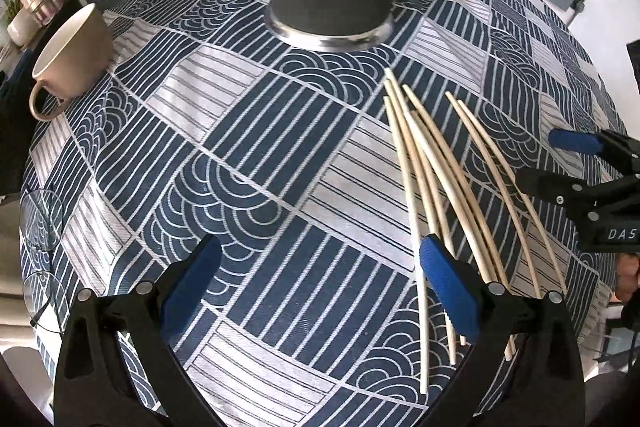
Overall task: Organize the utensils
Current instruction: 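Move both open tools back down to the remaining chopsticks, then close the left tool on a chopstick while the right tool grasps another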
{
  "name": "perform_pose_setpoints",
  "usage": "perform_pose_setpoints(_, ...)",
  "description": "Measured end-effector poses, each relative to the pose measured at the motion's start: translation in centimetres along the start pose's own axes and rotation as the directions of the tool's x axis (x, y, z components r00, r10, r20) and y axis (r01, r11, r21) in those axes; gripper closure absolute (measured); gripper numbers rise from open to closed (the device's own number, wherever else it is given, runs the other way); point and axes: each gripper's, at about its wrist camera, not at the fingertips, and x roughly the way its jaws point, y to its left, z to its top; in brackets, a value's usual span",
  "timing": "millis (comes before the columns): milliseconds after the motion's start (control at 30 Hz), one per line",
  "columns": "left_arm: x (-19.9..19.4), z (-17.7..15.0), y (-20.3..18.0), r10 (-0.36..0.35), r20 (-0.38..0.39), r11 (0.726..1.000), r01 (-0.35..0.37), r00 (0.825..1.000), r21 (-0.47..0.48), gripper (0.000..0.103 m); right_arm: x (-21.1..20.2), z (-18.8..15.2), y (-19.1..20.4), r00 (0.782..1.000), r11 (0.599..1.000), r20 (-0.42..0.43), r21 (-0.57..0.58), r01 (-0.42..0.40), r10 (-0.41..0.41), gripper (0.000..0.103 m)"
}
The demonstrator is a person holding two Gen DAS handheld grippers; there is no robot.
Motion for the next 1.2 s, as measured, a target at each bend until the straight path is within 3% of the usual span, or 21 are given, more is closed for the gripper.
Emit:
perform_pose_setpoints(133,0.5,-0.1,-0.5,0.026,-0.004,0.999,-0.026,1.0,0.032,0.006,0.1,-0.1,0.4,1.0,0.999,-0.003,-0.021,0.029,-0.029,0.015)
perform_pose_setpoints(300,0.8,-0.1,0.1,-0.005,0.002,1.0,0.005,1.0,0.014,0.004,0.5,-0.5,0.8,0.993,0.991,-0.012,-0.067,0.112,-0.114,0.01)
perform_pose_setpoints(500,1.0,-0.3,-0.4,-0.007,0.004,1.0,0.007,1.0,0.013,0.004,0.4,-0.8,0.2,0.994,0.993,0.005,-0.045,0.111,-0.111,0.007)
perform_pose_setpoints(633,1.0,-0.3,-1.6,0.05,0.015,0.997,-0.051,0.999,0.06,0.004,0.4,-0.9,0.3,0.994,0.993,0.009,-0.046,0.112,-0.112,0.007)
perform_pose_setpoints(767,1.3,-0.1,-1.0,0.013,-0.008,0.999,-0.012,1.0,0.035,0.004,0.5,-1.0,0.2,0.994,0.993,0.003,-0.044,0.113,-0.113,0.007)
perform_pose_setpoints(1000,1.4,-0.1,-0.2,0.01,-0.029,0.998,-0.009,1.0,0.062,0.004,0.7,-0.5,0.3,0.993,0.992,-0.053,-0.066,0.106,-0.11,0.007)
perform_pose_setpoints(1133,1.3,-0.3,0.3,0.006,-0.034,0.998,-0.004,0.999,0.06,0.008,0.6,-0.8,0.1,0.991,0.991,-0.073,-0.092,0.102,-0.109,0.012)
perform_pose_setpoints(1200,0.8,-0.4,0.8,0.002,-0.034,0.998,0.0,0.999,0.066,0.021,-0.1,-1.2,-0.1,0.992,0.99,-0.066,-0.096,0.099,-0.106,0.028)
